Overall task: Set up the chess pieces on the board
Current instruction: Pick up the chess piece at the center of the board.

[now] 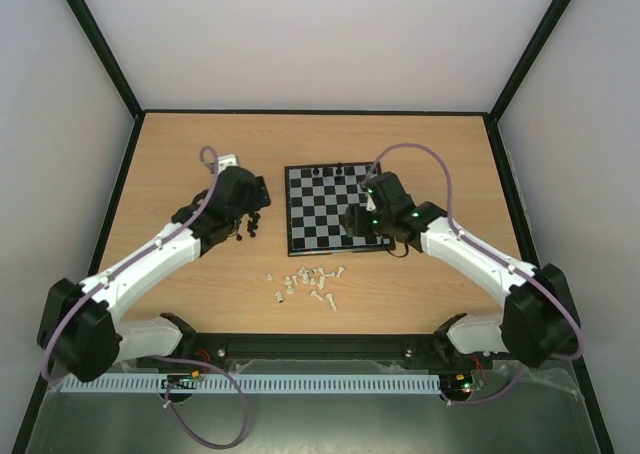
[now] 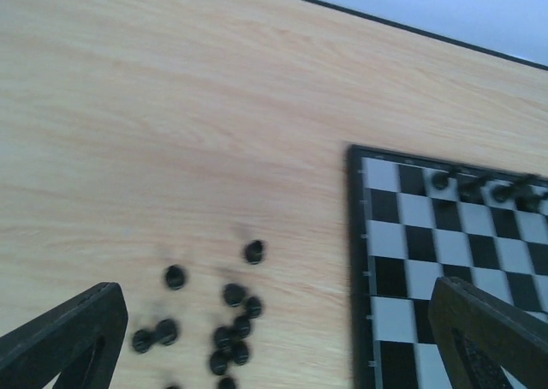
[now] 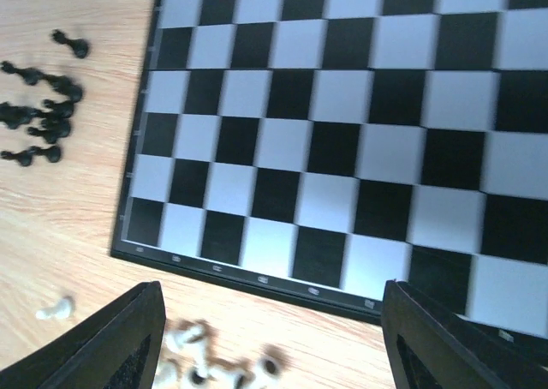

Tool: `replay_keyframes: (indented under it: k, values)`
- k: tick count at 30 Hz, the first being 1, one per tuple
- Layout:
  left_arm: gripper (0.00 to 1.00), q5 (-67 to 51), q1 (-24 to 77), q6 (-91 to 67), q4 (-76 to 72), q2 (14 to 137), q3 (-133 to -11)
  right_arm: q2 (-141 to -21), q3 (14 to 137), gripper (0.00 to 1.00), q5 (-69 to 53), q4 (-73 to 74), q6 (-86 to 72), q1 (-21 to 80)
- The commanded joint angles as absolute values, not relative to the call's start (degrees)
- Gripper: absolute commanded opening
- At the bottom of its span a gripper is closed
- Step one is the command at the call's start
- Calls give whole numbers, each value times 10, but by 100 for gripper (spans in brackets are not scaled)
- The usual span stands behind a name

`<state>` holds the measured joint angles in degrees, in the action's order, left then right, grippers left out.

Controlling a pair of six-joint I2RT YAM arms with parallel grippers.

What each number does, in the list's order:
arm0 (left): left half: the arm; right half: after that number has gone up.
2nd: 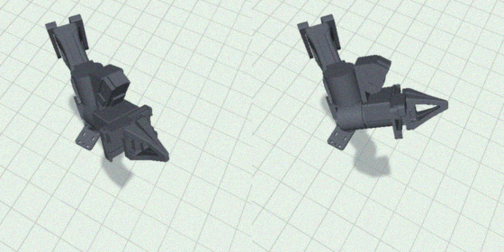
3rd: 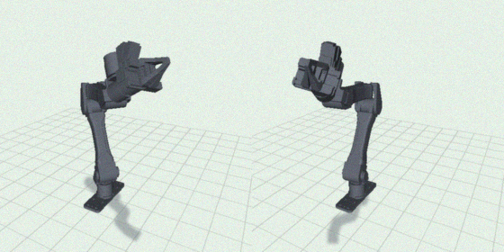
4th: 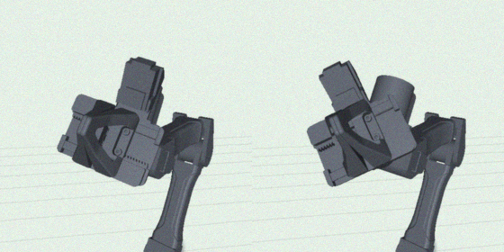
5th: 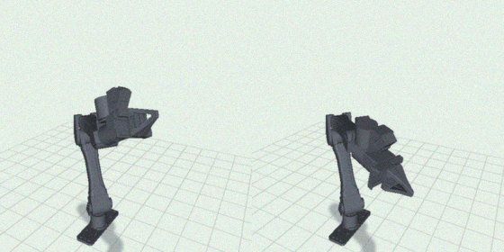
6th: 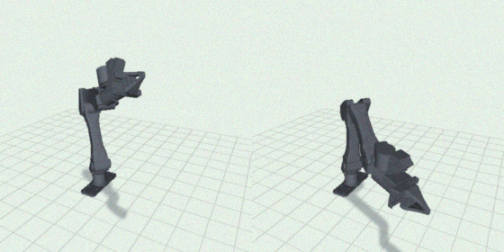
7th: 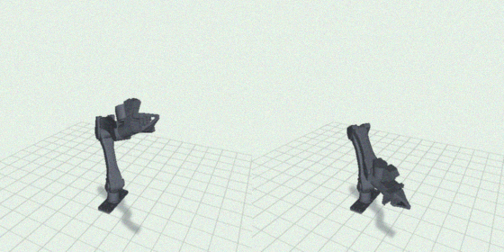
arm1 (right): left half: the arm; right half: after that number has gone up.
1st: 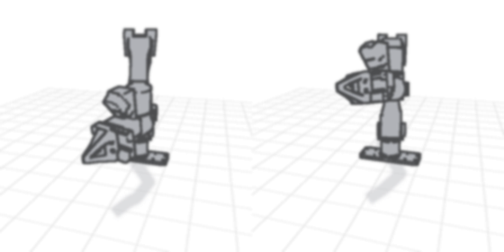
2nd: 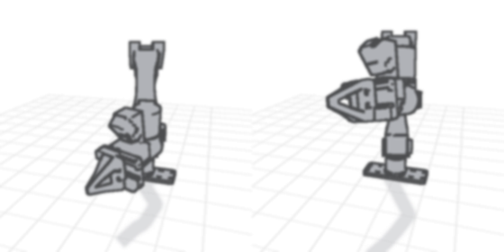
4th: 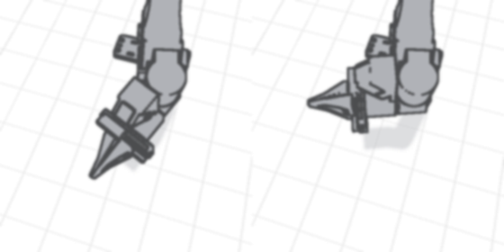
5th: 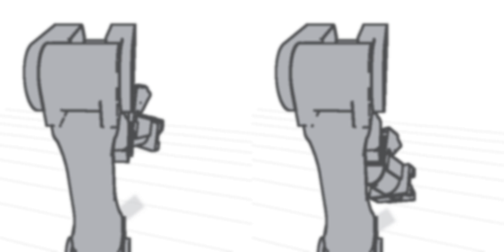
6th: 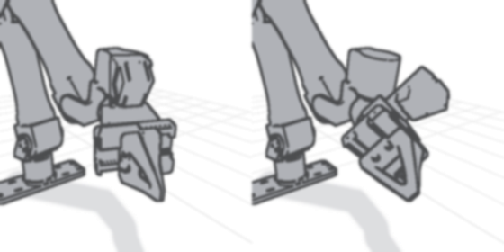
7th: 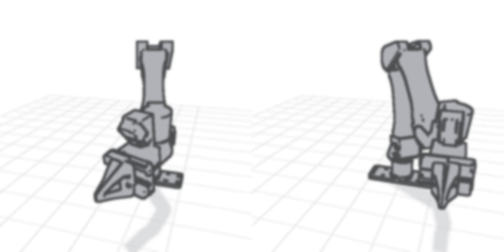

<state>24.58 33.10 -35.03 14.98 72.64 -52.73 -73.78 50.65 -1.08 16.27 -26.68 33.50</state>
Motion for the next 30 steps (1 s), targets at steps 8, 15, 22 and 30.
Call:
replay_keyframes:
  k: [8,15,22,30]
  values:
    - [99,262,231,-427,116,574,-388,-968,727,66,-13,171,-282,425]
    - [100,242,229,-433,111,495,-352,-1170,964,59,34,235,-265,459]
    - [99,217,229,-446,95,459,-315,-1290,1106,56,33,253,-260,482]
    - [100,214,228,-455,101,420,-301,-1372,1187,53,80,243,-253,514]
